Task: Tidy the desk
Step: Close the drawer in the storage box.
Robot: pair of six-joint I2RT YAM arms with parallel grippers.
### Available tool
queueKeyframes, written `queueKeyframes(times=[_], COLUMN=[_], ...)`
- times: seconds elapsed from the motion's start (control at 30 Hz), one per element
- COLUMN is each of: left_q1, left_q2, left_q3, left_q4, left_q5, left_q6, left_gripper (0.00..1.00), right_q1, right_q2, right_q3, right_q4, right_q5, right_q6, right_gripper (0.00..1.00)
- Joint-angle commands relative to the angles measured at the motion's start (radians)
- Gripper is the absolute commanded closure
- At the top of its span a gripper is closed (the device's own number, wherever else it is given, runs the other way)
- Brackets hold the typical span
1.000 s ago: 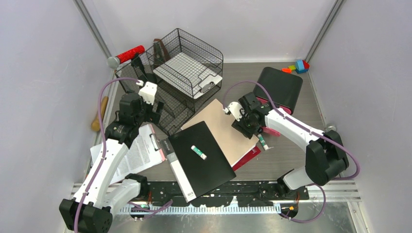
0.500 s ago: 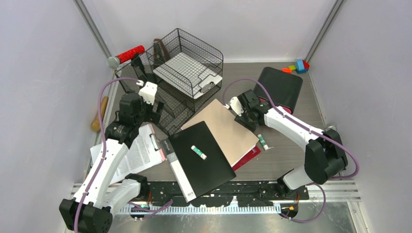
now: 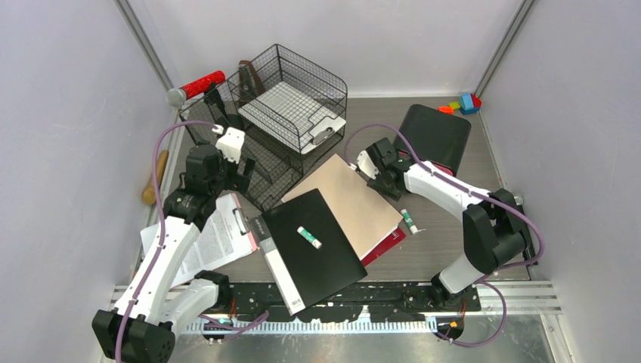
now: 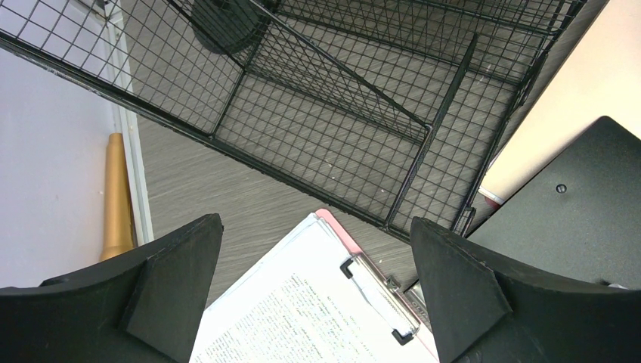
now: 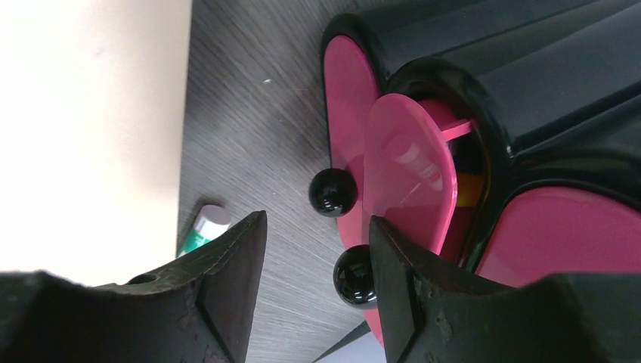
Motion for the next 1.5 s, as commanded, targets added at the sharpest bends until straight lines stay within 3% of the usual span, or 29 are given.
queueKeyframes(times=[0.0, 0.33, 0.7, 1.0, 1.47], left_q1=[0.004, 0.004, 0.004, 0.004, 0.004], left_q2=[-0.006, -0.007, -0.005, -0.011, -0.007], left_q3=[0.016, 0.015, 0.012, 0.012, 0.007], left_q4=[0.035, 0.034, 0.037, 0.034, 0.039], left_q5=[0.01, 0.009, 0.011, 0.011, 0.011], left_q6=[0.009, 0.011, 0.013, 0.011, 0.014], left_gripper=[0.01, 0.01, 0.01, 0.01, 0.01], right_q1=[-0.012, -0.016, 0.06, 0.148, 0.158], right_q2=[0.007, 0.032, -0.034, -0.015, 0.034], right_q3=[0.05, 0.054, -0.002, -0.097, -0.158], right_q4=[0.059, 0.083, -0.039, 0.043, 0.136], right_q5=[0.075, 0.14, 0.019, 0.179, 0.321], right_q6=[-0.061, -0.129, -0.171, -0.273, -0.442], right_gripper=[0.42, 0.42, 0.42, 0.43, 0.44])
